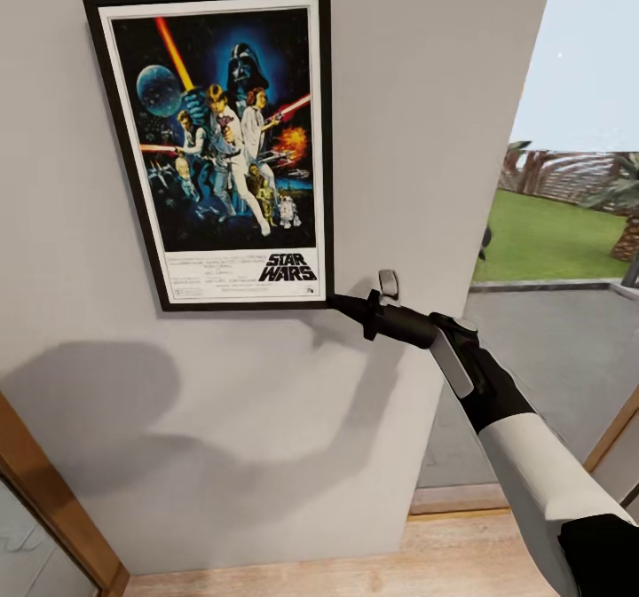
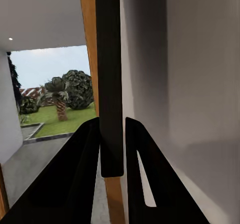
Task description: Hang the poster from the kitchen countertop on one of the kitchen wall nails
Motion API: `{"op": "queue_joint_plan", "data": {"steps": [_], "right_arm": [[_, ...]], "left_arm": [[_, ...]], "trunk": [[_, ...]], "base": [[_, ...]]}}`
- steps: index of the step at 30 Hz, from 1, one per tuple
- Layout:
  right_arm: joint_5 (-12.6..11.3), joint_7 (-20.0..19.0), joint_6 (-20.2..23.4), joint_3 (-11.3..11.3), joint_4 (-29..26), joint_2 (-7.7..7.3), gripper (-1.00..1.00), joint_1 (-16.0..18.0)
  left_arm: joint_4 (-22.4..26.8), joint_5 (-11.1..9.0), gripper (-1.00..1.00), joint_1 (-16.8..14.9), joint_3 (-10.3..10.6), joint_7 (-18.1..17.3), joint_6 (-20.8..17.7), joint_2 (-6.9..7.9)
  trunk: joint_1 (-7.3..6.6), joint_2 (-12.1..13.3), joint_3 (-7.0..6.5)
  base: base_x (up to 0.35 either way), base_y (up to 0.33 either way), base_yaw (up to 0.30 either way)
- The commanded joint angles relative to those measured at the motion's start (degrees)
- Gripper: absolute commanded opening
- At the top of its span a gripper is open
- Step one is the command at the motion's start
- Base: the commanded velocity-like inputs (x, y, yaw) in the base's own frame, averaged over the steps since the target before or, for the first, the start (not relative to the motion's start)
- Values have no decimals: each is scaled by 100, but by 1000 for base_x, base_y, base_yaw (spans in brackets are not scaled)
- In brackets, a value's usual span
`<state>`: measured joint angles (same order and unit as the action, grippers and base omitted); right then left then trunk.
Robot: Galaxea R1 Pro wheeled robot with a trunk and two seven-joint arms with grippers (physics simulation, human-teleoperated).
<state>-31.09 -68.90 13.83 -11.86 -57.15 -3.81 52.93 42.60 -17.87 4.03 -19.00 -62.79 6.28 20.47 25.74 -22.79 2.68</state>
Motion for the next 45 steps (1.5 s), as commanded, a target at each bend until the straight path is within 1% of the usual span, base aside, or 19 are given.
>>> {"op": "queue_joint_plan", "data": {"steps": [1,9,31,32,33,45], "right_arm": [[-69,-9,75,-18,3,-6,-100,7],[-67,-9,76,-18,3,-6,-100,7],[-64,-1,77,-18,3,-6,-100,7],[-132,-25,102,-36,-38,-39,-100,39],[-138,-35,128,-36,-70,-68,-100,71],[-137,-35,173,-36,-139,-68,-100,73]], "left_arm": [[3,-6,100,1,2,-5,40,1],[3,-6,100,-2,2,-5,40,1],[3,-6,100,-2,2,-5,40,1],[-20,-3,100,31,35,-4,63,-32],[-17,-4,100,36,35,-4,62,-51],[-15,-4,100,36,36,-4,61,-51]], "trunk": [[4,-12,12],[4,-12,12],[4,-12,12],[4,-12,12],[4,-12,12],[4,-12,12]], "base": [[6,0,0],[66,0,0],[2,0,0],[0,0,0],[0,0,0],[0,0,0]]}}
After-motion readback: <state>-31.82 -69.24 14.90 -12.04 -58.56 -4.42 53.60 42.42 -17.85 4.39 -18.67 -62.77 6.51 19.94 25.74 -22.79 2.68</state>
